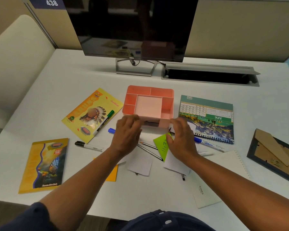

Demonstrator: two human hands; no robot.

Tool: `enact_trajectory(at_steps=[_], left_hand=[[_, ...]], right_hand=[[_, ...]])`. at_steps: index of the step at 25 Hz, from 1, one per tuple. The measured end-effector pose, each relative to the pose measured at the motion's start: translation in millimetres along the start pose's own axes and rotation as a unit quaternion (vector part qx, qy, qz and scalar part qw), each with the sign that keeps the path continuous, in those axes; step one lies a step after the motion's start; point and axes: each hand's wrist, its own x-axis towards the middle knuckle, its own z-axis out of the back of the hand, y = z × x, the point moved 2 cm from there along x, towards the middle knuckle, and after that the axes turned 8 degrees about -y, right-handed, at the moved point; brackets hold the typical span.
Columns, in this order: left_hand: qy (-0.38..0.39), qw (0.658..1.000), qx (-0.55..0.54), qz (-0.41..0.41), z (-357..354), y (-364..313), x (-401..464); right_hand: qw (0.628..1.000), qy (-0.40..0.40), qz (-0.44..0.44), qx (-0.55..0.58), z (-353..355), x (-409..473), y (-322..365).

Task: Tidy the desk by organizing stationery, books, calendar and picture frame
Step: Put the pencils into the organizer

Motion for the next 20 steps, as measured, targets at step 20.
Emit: enact_trajectory(at_steps=[20], left_hand=[[0.275, 0.953, 0.002, -0.13, -13, -25, -31]], right_hand=[[0.961, 0.197, 0.113, -0.156, -19, -29, 12]])
